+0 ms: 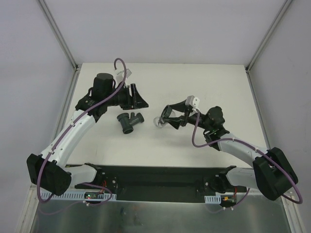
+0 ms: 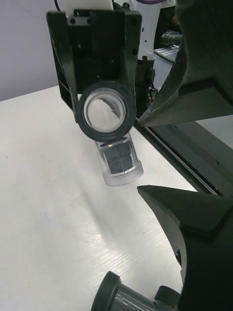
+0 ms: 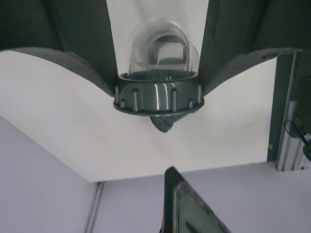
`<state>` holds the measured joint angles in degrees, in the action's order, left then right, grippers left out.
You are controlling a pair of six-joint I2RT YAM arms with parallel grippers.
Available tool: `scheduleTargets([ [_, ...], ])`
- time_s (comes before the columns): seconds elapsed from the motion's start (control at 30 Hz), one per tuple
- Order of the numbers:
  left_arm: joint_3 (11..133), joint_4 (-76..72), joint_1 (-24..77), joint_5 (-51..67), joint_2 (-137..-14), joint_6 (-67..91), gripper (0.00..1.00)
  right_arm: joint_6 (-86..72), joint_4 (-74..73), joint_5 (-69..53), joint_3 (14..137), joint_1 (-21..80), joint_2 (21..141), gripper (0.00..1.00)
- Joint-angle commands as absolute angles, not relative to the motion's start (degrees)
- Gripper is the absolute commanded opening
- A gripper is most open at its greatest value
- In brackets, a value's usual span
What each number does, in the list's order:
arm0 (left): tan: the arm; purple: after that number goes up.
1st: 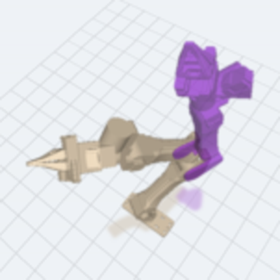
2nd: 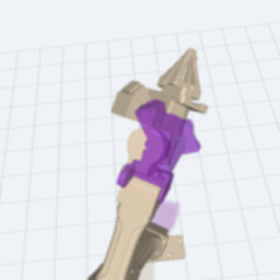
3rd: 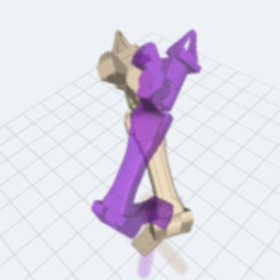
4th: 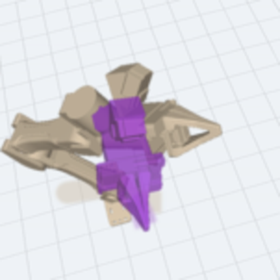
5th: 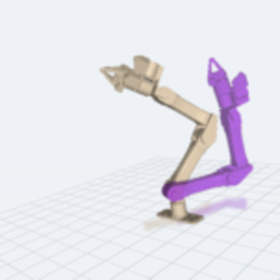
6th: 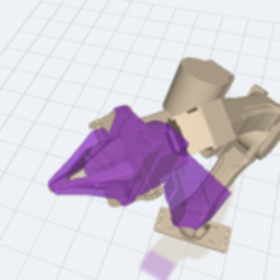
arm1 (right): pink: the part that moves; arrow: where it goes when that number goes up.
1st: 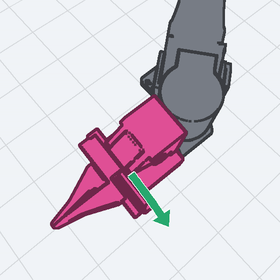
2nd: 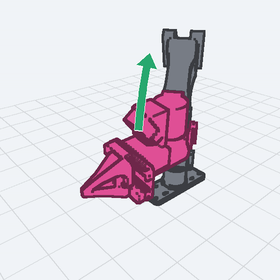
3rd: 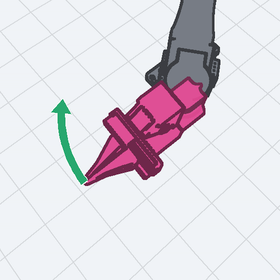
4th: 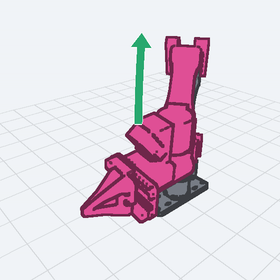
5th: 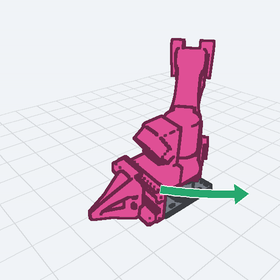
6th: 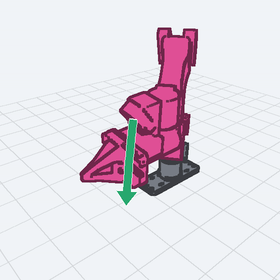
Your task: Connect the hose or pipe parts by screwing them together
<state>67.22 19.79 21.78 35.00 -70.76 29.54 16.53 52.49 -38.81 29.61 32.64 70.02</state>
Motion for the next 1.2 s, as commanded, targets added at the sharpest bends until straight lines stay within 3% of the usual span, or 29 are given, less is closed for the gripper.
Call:
scheduleTargets([
  [0.0,64.2,19.8,22.3,32.6,-69.3,32.2,0.48,3.7,74.7,-40.4,29.5,32.0,68.4,0.28],
  [0.33,60.6,16.3,26.4,32.2,-71.5,33.5,0.39,-4.0,84.3,-41.1,30.6,32.3,70.2,0.28],
  [0.83,56.9,12.5,30.8,27.1,-72.2,34.7,0.39,-4.1,86.6,-40.2,27.5,32.3,69.0,0.26],
  [1.1,58.2,21.3,28.5,16.4,-68.8,33.0,0.64,-3.0,86.5,-42.7,24.4,32.0,67.8,0.26],
  [1.17,58.9,25.5,25.8,12.8,-68.5,31.9,0.76,-2.5,86.3,-43.0,23.7,31.8,67.0,0.25],
])
